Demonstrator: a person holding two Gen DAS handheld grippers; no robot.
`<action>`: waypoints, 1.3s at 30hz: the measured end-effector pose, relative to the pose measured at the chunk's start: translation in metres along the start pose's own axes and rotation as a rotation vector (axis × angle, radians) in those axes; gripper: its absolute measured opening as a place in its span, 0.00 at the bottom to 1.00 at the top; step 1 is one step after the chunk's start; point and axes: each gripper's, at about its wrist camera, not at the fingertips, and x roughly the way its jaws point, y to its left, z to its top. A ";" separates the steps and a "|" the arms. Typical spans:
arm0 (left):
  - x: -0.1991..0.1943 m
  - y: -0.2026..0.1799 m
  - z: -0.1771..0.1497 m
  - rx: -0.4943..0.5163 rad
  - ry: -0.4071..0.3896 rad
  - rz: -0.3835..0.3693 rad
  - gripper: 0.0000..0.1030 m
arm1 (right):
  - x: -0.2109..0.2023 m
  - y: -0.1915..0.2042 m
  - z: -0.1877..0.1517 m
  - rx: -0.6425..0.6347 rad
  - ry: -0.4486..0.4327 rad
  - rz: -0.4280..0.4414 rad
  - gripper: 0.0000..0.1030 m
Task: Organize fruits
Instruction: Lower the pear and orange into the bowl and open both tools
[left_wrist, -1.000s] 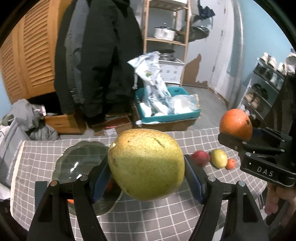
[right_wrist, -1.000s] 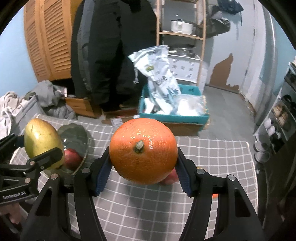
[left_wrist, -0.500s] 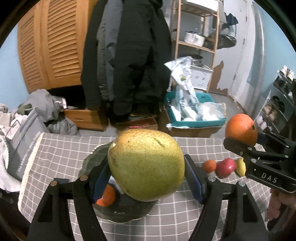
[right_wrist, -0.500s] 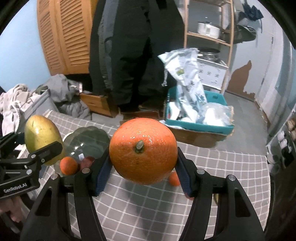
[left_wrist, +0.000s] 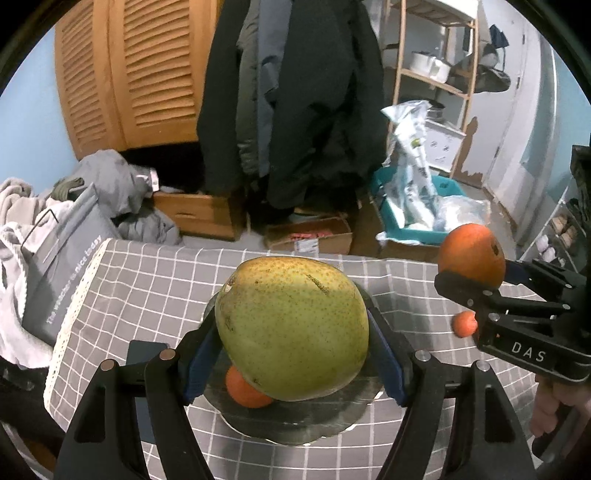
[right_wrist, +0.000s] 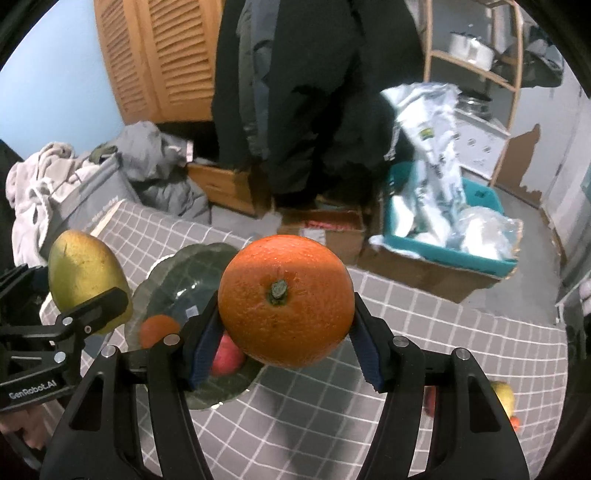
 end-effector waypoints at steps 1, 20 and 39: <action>0.004 0.003 -0.001 -0.004 0.006 0.005 0.74 | 0.005 0.002 0.000 0.002 0.009 0.009 0.62; 0.085 0.058 -0.028 -0.151 0.204 0.035 0.74 | 0.096 0.032 -0.011 -0.016 0.189 0.079 0.62; 0.108 0.068 -0.037 -0.181 0.255 0.003 0.74 | 0.117 0.040 -0.014 -0.013 0.227 0.098 0.62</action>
